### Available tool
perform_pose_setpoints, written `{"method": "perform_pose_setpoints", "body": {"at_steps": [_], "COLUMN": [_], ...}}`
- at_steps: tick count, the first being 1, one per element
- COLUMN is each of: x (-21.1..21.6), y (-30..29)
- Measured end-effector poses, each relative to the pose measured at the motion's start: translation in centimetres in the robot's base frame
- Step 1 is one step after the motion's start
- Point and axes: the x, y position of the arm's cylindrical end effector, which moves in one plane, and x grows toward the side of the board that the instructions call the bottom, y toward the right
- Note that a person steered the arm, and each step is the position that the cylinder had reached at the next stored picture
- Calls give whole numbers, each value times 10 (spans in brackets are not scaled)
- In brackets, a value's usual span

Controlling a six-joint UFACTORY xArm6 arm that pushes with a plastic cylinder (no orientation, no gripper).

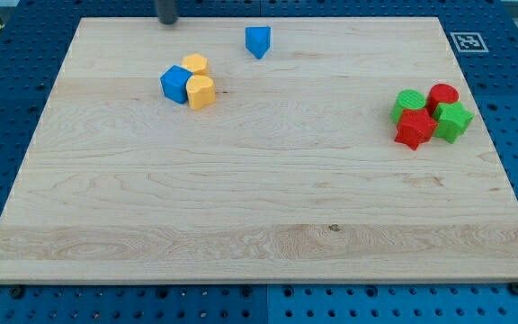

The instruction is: Move the blue triangle to the right of the yellow hexagon

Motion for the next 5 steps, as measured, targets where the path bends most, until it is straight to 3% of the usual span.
{"method": "perform_pose_setpoints", "body": {"at_steps": [1,2,3,5], "x": [10,56,115,85], "y": [72,123,134,150]}}
